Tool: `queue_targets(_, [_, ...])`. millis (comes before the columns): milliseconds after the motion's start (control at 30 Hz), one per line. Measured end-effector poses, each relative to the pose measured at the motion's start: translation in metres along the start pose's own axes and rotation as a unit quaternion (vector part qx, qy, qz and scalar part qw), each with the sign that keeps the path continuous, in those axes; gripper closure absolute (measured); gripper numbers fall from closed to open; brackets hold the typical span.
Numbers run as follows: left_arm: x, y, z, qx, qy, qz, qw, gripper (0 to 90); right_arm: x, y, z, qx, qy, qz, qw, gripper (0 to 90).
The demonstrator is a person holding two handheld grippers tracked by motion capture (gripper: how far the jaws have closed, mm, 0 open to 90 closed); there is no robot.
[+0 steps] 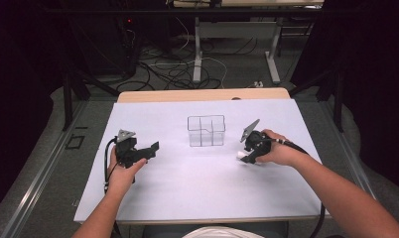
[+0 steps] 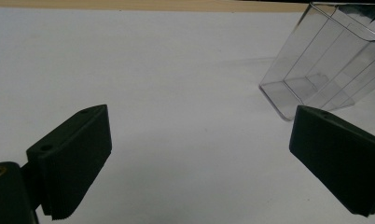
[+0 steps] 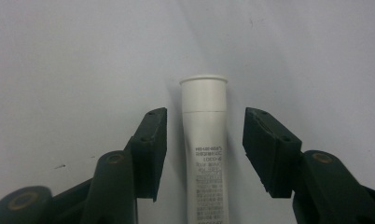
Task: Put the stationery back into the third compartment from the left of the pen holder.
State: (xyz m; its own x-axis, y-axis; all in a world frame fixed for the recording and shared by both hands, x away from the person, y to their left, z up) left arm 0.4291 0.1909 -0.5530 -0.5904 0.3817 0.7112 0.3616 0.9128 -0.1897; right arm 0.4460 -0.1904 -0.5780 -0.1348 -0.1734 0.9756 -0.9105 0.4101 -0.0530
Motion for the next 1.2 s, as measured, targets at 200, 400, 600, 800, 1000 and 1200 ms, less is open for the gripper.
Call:
queue_targets(200, [-0.0003,-0.0004,0.0003,0.001,0.001,-0.001,1.0000,5.9,-0.0040,-0.0021,0.0018,0.000,0.010,-0.007,0.9999,55.8])
queue_targets(400, [-0.0006,-0.0002,0.0003,0.004,-0.001,0.001,1.0000,5.9,-0.0069,-0.0032,0.0058,0.001,0.028,-0.012,0.9995,59.0])
queue_targets(600, [-0.0013,-0.0004,0.0003,0.004,-0.002,-0.001,1.0000,5.9,-0.0076,-0.0026,0.0075,-0.001,0.024,-0.017,0.9996,62.7])
queue_targets(800, [-0.0011,-0.0006,0.0004,0.003,0.000,-0.001,1.0000,6.0,-0.0074,-0.0025,0.0074,0.005,0.024,-0.018,0.9995,67.3])
queue_targets(1000, [-0.0008,-0.0006,0.0004,0.003,0.000,-0.001,1.0000,6.0,-0.0075,-0.0030,0.0072,0.006,0.024,-0.018,0.9995,67.8])
queue_targets(1200, [-0.0013,-0.0007,0.0004,0.004,0.000,-0.001,1.0000,6.0,-0.0075,-0.0028,0.0069,0.010,0.025,-0.018,0.9995,67.9])
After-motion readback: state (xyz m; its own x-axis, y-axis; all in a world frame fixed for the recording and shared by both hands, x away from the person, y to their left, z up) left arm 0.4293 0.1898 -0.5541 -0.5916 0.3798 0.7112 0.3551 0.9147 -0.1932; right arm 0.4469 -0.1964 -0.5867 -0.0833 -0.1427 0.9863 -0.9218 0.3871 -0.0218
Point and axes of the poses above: each handheld gripper's, and its own axes: x roughly backward along the jaws, z roughly out of its underside, y roughly to its left, the point moved 6 cm from there along -x, roughly forward along the jaws, and after that the axes turned 13 degrees about y, right-handed, at the moved point
